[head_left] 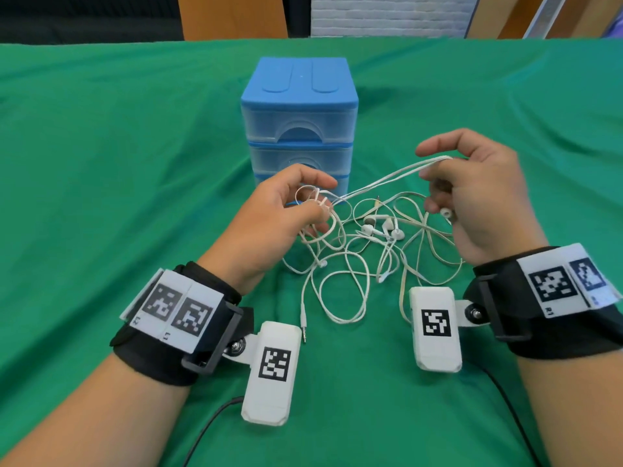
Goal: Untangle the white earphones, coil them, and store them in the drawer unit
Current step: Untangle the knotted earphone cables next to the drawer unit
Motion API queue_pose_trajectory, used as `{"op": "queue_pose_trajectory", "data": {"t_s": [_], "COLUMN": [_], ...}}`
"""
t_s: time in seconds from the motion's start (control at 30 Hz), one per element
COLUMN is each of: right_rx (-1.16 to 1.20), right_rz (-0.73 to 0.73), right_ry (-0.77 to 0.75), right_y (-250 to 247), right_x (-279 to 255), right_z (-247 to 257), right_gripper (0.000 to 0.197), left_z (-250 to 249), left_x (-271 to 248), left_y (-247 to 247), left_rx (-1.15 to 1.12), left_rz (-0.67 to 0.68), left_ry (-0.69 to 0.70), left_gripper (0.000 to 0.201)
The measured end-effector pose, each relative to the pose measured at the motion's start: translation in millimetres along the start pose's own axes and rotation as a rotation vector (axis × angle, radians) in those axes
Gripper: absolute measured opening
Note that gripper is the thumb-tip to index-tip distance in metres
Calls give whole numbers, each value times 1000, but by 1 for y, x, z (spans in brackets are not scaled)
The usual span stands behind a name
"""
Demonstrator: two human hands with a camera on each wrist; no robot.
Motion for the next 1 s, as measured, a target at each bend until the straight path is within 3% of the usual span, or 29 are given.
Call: {"op": "queue_pose_trajectory", "data": {"t_s": [0.17, 0.33, 0.47, 0.57, 0.63, 0.73, 0.87, 1.0], "right_rx": [-123, -216, -140, -9, -64, -243, -419, -398], "right_rz": [-66, 8, 40, 181, 285, 337, 354, 314], "right_ry": [20, -28, -160, -285, -371, -464, -401, -315], "right_y": [-5, -1, 3, 11, 20, 28, 29, 28], "right_x": [4, 4, -2, -8, -17, -25, -19, -13], "right_z": [-8, -8, 2, 9, 13, 13, 2, -6], "right_gripper": [25, 26, 31, 17, 5, 15, 25, 10], "left_z": [0, 0, 0, -2, -3, -3, -2, -2], "left_x": [0, -1, 0, -1, -2, -2, -3, -2], "left_y": [1, 2, 2, 3, 4, 5, 5, 5], "left_rx": [-65, -88, -107, -121, -112, -97, -68, -44], "left_rz": [11, -6, -42, -54, -56, -51, -42, -31], "left_ry": [41, 83, 89, 84, 92, 102, 95, 98], "left_gripper": [38, 27, 22, 20, 20, 20, 9, 8]}}
Point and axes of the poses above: each hand's wrist, its own x-axis towards the middle knuckle, its own y-axis out of the palm, z = x × y, the point moved 2 cm from there along x, towards the middle knuckle, and after that the axes turned 9 degrees about -x, right-handed, at the moved point
